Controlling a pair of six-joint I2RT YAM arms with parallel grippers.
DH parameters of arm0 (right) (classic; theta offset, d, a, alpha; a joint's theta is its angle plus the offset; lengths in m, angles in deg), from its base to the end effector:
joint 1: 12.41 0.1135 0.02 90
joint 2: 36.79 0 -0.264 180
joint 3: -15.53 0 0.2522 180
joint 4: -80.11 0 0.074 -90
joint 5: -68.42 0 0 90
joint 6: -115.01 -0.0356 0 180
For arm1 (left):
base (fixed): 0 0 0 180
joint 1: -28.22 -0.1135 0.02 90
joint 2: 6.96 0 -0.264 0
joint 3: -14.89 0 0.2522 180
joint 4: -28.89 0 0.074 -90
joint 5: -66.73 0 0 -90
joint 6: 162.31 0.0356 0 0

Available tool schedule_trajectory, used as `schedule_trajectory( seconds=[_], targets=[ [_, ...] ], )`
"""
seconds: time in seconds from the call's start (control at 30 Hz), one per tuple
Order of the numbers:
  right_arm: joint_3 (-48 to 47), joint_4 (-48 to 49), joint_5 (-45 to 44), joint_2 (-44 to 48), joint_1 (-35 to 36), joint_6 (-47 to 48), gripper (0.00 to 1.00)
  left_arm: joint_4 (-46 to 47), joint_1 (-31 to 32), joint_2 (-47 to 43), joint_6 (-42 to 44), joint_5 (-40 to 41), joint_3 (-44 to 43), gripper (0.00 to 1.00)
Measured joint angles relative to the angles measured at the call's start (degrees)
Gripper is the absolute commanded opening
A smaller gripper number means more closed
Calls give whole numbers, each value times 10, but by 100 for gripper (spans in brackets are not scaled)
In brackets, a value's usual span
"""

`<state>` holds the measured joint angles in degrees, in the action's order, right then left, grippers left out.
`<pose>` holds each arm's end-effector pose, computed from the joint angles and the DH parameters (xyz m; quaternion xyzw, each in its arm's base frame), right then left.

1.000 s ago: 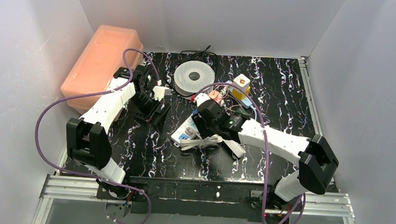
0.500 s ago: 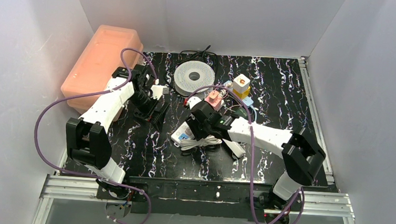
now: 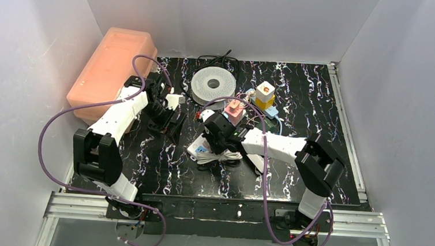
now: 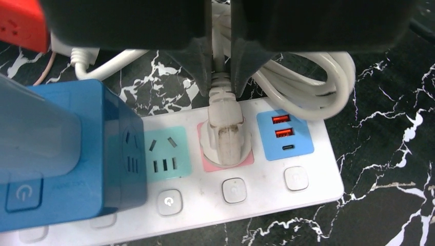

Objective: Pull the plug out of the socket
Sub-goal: Remove the plug from the socket.

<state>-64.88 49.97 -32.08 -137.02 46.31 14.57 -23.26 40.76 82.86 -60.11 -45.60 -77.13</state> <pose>0.1999 0.3165 0.2043 -0.3541 0.8666 0.1227 0.3295 0.3289 -0.0870 0.3053 0.2622 0.8862 -0.1829 0.3354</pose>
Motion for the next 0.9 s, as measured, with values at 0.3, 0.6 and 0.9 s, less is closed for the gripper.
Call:
schedule_trajectory(
  seconds=[0.3,0.6,0.9],
  targets=[
    [-4,2,23,1,-7,-12,1,80,0,-10,36,-25,77,98],
    [-3,-1,94,37,-43,-58,1,253,-1,-188,273,-108,267,98],
    [-3,9,177,74,-93,-90,1,354,0,-233,505,-242,353,98]
  ],
)
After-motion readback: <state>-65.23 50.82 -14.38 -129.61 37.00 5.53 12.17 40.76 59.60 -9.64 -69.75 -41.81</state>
